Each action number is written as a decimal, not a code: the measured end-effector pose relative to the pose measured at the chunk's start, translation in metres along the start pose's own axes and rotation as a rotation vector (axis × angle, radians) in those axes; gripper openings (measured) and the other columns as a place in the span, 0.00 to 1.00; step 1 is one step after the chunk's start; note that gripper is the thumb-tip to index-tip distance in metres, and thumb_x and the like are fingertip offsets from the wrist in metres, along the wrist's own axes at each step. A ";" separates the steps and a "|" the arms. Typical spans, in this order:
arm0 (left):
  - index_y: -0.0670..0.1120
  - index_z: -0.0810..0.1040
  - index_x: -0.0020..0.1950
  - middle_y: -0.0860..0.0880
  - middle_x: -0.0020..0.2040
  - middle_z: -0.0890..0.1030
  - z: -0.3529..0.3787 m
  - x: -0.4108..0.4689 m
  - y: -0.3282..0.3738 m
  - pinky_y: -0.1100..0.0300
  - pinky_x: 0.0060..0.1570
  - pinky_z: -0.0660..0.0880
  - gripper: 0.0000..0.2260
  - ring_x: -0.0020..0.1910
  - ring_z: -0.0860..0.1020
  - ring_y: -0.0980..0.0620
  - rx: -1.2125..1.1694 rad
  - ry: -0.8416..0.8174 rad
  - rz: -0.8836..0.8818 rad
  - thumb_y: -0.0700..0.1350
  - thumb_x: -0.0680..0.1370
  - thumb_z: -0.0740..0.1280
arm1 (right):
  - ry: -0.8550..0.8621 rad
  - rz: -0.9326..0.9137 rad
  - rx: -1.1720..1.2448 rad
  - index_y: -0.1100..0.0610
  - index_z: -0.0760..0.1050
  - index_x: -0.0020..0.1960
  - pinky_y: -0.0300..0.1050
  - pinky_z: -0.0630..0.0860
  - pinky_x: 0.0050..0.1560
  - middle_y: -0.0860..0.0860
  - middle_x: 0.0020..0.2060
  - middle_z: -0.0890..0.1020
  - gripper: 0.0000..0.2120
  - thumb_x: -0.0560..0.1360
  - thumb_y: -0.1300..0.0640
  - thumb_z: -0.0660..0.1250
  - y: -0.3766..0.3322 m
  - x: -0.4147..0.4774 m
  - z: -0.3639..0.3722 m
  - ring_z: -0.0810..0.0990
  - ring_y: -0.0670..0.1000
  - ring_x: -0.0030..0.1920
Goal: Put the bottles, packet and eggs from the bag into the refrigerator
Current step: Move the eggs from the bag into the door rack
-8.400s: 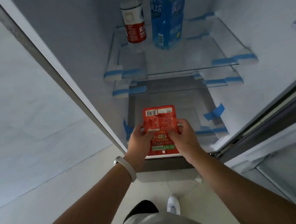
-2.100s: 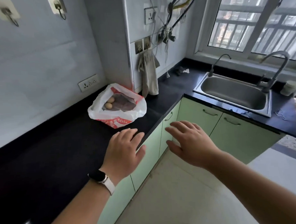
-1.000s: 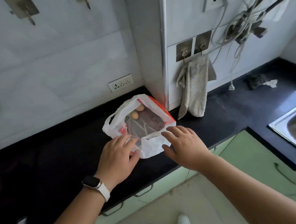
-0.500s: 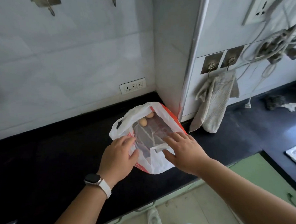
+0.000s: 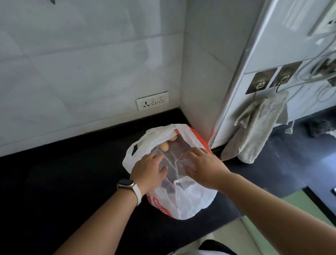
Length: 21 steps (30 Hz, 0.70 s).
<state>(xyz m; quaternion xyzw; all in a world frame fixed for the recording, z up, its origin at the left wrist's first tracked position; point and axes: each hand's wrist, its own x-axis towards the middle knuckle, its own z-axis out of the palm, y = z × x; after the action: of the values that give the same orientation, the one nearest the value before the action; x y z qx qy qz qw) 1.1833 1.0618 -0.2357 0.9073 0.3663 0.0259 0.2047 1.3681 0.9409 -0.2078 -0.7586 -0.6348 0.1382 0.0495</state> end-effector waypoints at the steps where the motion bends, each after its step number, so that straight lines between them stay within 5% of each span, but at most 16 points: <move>1: 0.49 0.73 0.67 0.52 0.60 0.76 0.002 0.008 -0.002 0.53 0.52 0.76 0.17 0.55 0.75 0.51 -0.009 -0.007 -0.019 0.54 0.81 0.60 | -0.013 -0.002 0.015 0.49 0.70 0.65 0.51 0.70 0.64 0.47 0.64 0.73 0.19 0.80 0.42 0.55 0.003 0.010 0.002 0.71 0.52 0.64; 9: 0.51 0.70 0.72 0.48 0.65 0.74 0.019 0.065 -0.018 0.58 0.49 0.71 0.19 0.57 0.76 0.47 -0.075 -0.138 -0.119 0.50 0.81 0.62 | -0.077 -0.075 0.093 0.46 0.64 0.74 0.50 0.67 0.65 0.50 0.71 0.68 0.23 0.79 0.46 0.59 0.027 0.088 0.016 0.66 0.55 0.70; 13: 0.56 0.74 0.65 0.54 0.51 0.75 0.021 0.088 -0.029 0.61 0.44 0.67 0.14 0.44 0.75 0.53 -0.076 -0.096 -0.113 0.49 0.79 0.64 | -0.070 -0.166 -0.078 0.52 0.73 0.68 0.54 0.75 0.60 0.53 0.64 0.77 0.28 0.75 0.41 0.52 0.042 0.121 0.027 0.77 0.58 0.62; 15: 0.57 0.75 0.62 0.55 0.51 0.76 0.025 0.098 -0.035 0.58 0.45 0.71 0.13 0.47 0.77 0.52 -0.073 -0.116 -0.105 0.49 0.78 0.63 | 0.016 -0.172 -0.117 0.55 0.79 0.61 0.53 0.79 0.52 0.54 0.56 0.83 0.24 0.71 0.42 0.64 0.048 0.129 0.028 0.83 0.58 0.52; 17: 0.55 0.75 0.61 0.52 0.55 0.79 0.028 0.105 -0.040 0.55 0.49 0.74 0.12 0.51 0.78 0.50 -0.039 -0.143 -0.100 0.50 0.78 0.63 | 0.057 -0.196 -0.143 0.56 0.78 0.62 0.54 0.79 0.53 0.55 0.56 0.83 0.25 0.70 0.43 0.69 0.054 0.140 0.033 0.83 0.60 0.52; 21: 0.53 0.76 0.58 0.50 0.56 0.80 0.033 0.118 -0.046 0.54 0.49 0.74 0.13 0.52 0.79 0.47 0.033 -0.140 -0.115 0.53 0.76 0.61 | -0.046 -0.132 -0.128 0.51 0.73 0.68 0.53 0.71 0.64 0.52 0.64 0.79 0.31 0.72 0.34 0.56 0.065 0.163 0.041 0.77 0.61 0.62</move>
<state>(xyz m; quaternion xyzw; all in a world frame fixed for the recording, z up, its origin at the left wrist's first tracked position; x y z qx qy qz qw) 1.2456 1.1599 -0.2963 0.8877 0.4030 -0.0553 0.2158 1.4437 1.0835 -0.2871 -0.7135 -0.6918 0.1111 -0.0044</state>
